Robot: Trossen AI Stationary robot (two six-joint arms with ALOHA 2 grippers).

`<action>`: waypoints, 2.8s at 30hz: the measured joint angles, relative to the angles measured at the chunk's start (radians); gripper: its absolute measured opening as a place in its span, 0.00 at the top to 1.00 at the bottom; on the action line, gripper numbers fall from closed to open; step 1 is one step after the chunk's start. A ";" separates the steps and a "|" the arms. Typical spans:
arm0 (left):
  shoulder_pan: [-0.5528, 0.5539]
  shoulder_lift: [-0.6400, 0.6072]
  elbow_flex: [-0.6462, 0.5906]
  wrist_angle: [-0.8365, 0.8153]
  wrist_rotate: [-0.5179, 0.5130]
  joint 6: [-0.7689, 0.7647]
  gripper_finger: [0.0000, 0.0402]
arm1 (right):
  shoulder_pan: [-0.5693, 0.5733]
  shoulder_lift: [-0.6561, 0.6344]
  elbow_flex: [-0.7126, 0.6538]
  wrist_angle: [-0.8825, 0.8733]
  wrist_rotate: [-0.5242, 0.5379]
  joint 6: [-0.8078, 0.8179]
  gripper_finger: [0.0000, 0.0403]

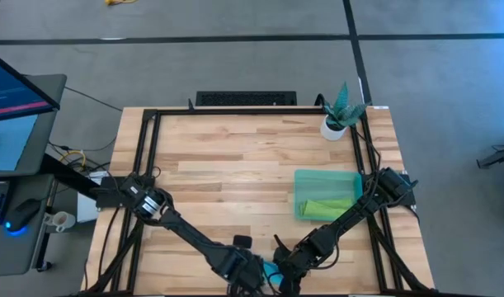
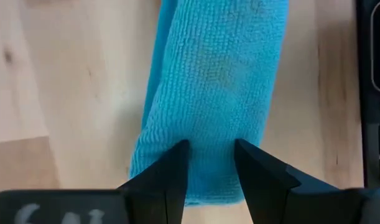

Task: Roll microfiber towels into tight, uniform cylinder then place into a basket
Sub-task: Roll the blue towel

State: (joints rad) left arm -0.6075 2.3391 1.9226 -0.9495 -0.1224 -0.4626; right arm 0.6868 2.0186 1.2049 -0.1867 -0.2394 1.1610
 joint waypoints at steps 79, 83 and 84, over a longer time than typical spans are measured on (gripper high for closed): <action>0.003 -0.002 -0.060 0.079 0.011 -0.340 0.68 | 0.091 -0.081 0.002 -0.101 0.438 -0.533 0.39; 0.003 -0.002 -0.060 0.083 0.001 -0.335 0.68 | 0.063 -0.051 -0.002 -0.133 0.423 -0.522 0.38; 0.002 -0.002 -0.060 0.084 -0.007 -0.335 0.68 | 0.061 -0.048 -0.003 -0.143 0.422 -0.509 0.38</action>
State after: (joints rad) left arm -0.6050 2.3367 1.8626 -0.8658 -0.1299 -0.7979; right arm 0.7483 1.9704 1.2022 -0.3301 0.1829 0.6520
